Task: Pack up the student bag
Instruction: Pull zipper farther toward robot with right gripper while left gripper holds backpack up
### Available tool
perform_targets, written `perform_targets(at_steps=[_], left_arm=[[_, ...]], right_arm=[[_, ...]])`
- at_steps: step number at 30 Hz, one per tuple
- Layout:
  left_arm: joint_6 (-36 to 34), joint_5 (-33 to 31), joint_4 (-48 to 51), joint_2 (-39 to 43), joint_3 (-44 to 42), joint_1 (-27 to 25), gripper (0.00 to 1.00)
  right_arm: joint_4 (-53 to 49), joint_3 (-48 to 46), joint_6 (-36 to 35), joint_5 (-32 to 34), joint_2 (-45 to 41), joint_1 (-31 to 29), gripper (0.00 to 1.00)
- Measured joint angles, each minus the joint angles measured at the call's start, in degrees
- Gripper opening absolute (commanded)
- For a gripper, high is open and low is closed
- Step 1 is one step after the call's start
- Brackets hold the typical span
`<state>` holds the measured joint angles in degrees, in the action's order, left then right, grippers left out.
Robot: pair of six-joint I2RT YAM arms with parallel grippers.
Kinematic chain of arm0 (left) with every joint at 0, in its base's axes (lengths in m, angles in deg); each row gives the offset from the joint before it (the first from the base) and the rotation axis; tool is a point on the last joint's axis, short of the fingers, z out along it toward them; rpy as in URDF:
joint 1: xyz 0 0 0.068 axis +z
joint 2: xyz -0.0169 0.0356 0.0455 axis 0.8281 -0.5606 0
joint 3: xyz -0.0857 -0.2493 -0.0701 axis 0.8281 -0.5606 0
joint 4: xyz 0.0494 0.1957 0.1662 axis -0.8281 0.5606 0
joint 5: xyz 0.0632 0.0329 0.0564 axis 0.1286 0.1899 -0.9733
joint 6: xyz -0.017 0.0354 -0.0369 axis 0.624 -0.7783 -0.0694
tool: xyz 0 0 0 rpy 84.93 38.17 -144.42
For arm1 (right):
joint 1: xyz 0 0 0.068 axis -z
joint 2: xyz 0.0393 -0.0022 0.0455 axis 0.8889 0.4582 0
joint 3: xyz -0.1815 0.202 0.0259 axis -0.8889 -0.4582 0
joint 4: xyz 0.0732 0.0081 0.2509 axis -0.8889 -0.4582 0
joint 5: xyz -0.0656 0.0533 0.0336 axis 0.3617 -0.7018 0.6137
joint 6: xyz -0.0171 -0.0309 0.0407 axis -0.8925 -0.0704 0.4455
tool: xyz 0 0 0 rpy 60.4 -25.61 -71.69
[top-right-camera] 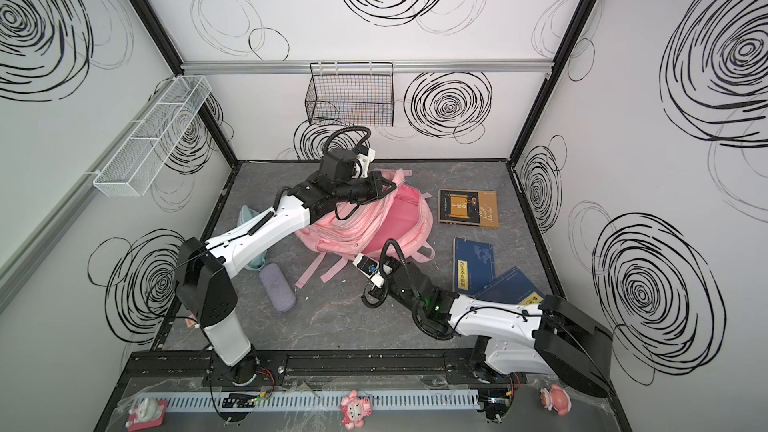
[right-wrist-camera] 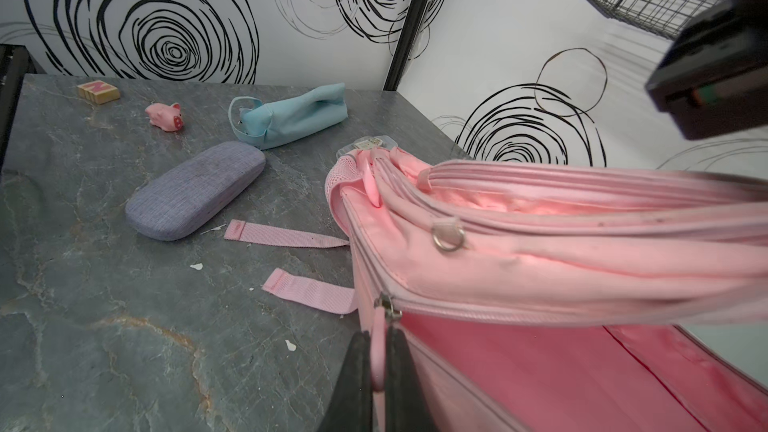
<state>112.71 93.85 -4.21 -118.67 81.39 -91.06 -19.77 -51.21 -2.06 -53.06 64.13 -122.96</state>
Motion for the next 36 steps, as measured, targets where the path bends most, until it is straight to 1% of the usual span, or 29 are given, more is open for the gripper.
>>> perform_targets(at_steps=[5, 17, 27, 36], left_arm=[[0.15, -0.46, 0.57, -2.19, 3.58, -0.15, 0.00], [2.08, -1.44, 0.66, -2.29, 3.96, -0.59, 0.00], [4.68, -2.80, 0.39, -2.69, 6.62, -0.72, 0.00], [6.19, -3.04, -0.33, -4.17, 8.46, -2.12, 0.00]], right_arm=[[2.82, 1.75, -1.88, 0.02, 4.66, -0.17, 0.00], [8.50, 6.60, -5.75, 0.52, 17.42, -1.49, 0.00], [10.93, 10.69, -7.19, 2.69, 24.24, -2.10, 0.00], [11.04, 12.96, -7.58, 4.20, 28.76, -2.43, 0.00]])
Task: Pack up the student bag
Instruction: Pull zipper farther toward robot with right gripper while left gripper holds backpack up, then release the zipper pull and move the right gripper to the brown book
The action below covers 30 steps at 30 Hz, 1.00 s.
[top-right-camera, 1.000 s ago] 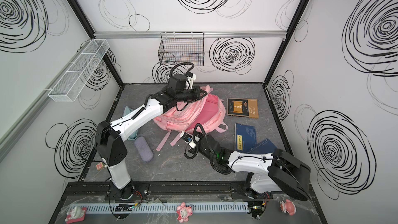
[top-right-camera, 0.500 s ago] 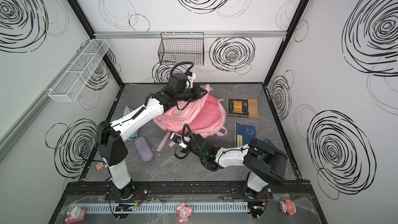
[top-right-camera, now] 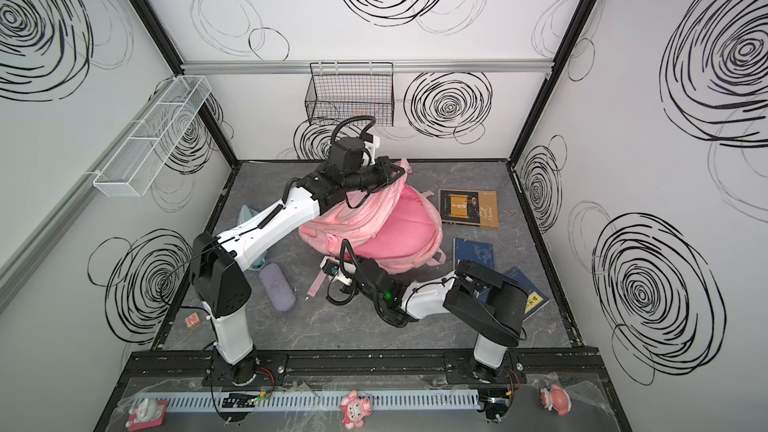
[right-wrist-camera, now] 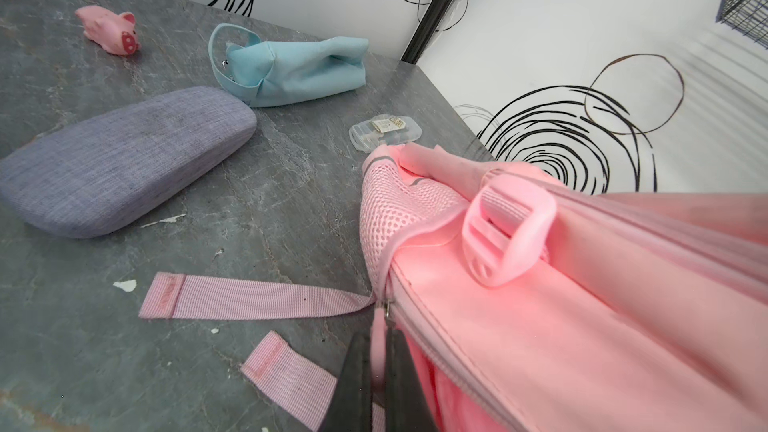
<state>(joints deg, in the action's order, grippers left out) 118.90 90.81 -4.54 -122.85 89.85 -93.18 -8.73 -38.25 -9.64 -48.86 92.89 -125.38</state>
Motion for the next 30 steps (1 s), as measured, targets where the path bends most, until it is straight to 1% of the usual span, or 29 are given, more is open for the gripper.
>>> perform_targets(at_steps=[11, 16, 18, 20, 22, 24, 26, 30], left_arm=[[-0.02, -0.48, 0.24, 0.02, 0.00, -0.50, 0.00], [-0.46, -0.42, 0.72, 0.00, 0.26, -0.55, 0.00], [-1.18, -0.26, 1.20, 0.00, 0.70, -0.55, 0.00], [-2.62, 0.20, 1.62, 0.00, 0.96, -0.55, 0.00], [-4.55, 1.18, 2.25, -0.15, 1.55, -0.55, 0.00], [-6.97, 2.12, 3.17, -0.70, 2.95, -0.55, 0.00], [-10.10, 2.82, 4.37, -1.49, 4.55, -0.55, 0.00], [-16.31, 3.17, 7.04, -2.97, 6.16, -0.61, 0.00]], right_arm=[[0.55, 3.06, 0.02, 1.22, 5.01, -0.07, 0.00], [0.52, 3.80, 0.28, 1.22, 5.75, 0.07, 0.00], [0.22, 3.80, 0.94, 1.20, 5.53, 0.07, 0.09], [-1.14, 3.78, 2.36, 0.85, 4.55, 0.11, 0.22], [-3.02, 3.37, 4.28, -1.68, 2.47, 0.09, 0.30], [-4.26, 1.90, 6.56, -4.55, -0.70, -0.20, 0.35], [-5.66, -0.48, 9.88, -6.95, -4.96, -0.39, 0.39], [-9.84, -4.81, 17.92, -10.67, -13.90, -0.72, 0.45]])
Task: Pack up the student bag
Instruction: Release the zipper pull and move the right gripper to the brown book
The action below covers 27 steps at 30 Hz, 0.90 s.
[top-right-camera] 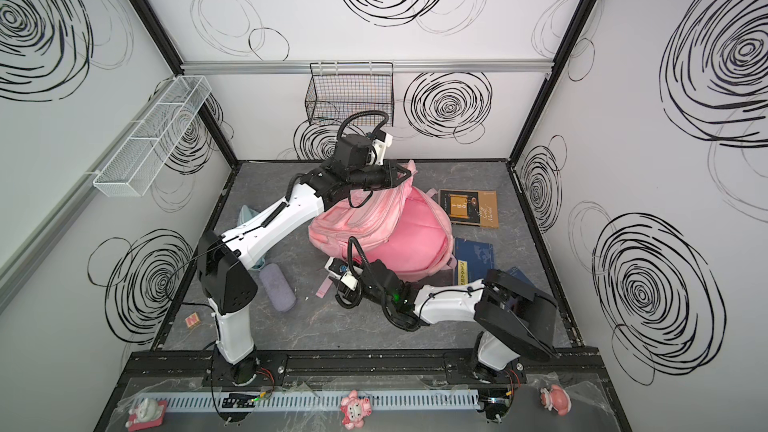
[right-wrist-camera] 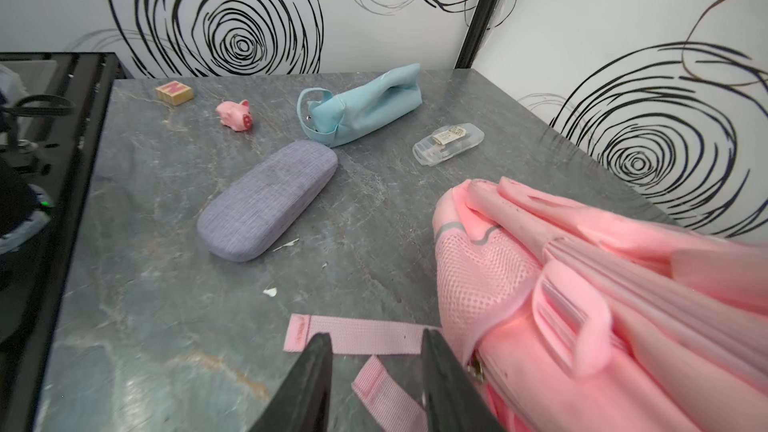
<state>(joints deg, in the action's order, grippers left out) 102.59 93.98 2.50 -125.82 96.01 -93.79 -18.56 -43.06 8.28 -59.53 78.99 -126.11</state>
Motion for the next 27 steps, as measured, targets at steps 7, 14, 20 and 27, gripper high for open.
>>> perform_targets(at_steps=[7, 14, 20, 27], left_arm=[[-8.85, -0.50, 3.65, -1.33, 0.02, -0.09, 0.00], [-16.50, -1.92, 7.54, -1.55, -0.26, 0.09, 0.00], [-19.85, -1.44, 7.89, -1.95, -2.36, -0.13, 0.00], [-21.90, -1.40, 8.76, -4.94, -3.08, -1.81, 0.16]], right_arm=[[-13.05, -3.26, 11.98, -3.65, -12.28, -0.04, 0.46], [-25.07, -5.95, 20.57, -2.38, -27.63, 0.15, 0.48], [-33.83, -7.78, 27.45, 3.17, -41.81, 2.91, 0.47], [-46.66, 0.52, 31.98, 3.54, -44.83, 27.65, 0.49]])
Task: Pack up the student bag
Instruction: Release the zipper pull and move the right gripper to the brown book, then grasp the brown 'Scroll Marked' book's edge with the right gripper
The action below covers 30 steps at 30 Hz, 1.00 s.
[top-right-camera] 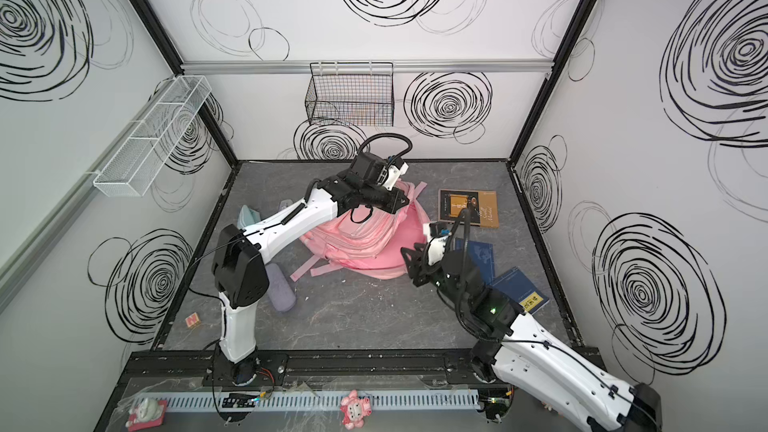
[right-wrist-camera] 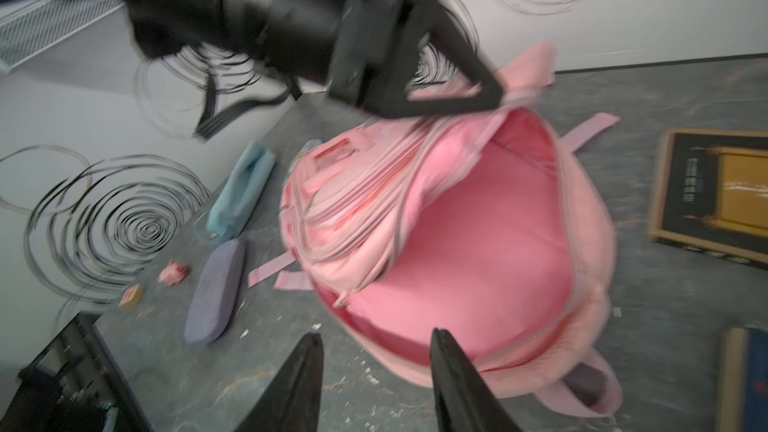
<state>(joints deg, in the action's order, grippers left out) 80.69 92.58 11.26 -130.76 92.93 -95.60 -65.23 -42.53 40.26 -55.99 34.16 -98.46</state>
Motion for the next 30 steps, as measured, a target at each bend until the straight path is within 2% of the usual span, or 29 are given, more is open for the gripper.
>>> perform_targets(at_steps=[2, 6, 9, 15, 18, 25, 30], left_arm=[[0.02, 0.13, 0.17, -0.39, -0.98, -0.39, 0.26], [0.85, 0.26, -0.11, -0.55, -1.62, -0.48, 0.34], [1.27, 0.31, -0.59, -0.55, -1.60, -0.48, 0.37], [2.43, 0.17, -0.74, -0.87, 0.83, -1.09, 0.53], [3.89, -0.13, -2.21, -2.67, 4.90, -1.77, 0.54], [9.94, -1.07, -9.25, -13.73, 15.69, -2.75, 0.54], [13.64, -2.82, -13.05, -23.69, 20.35, -2.73, 0.55]], right_arm=[[-0.68, 3.19, -0.37, -4.37, 2.93, 11.74, 0.51], [1.70, 6.67, -0.07, -15.96, 12.33, 34.56, 0.54], [4.11, 8.20, 0.66, -21.92, 22.08, 44.22, 0.58], [7.19, 14.97, 0.90, -30.21, 40.19, 51.47, 0.60], [8.55, 19.34, 0.44, -32.33, 47.47, 53.20, 0.61], [7.61, 31.58, -2.75, -31.01, 62.82, 55.95, 0.64], [6.71, 36.24, -5.05, -27.58, 71.01, 57.31, 0.69]])
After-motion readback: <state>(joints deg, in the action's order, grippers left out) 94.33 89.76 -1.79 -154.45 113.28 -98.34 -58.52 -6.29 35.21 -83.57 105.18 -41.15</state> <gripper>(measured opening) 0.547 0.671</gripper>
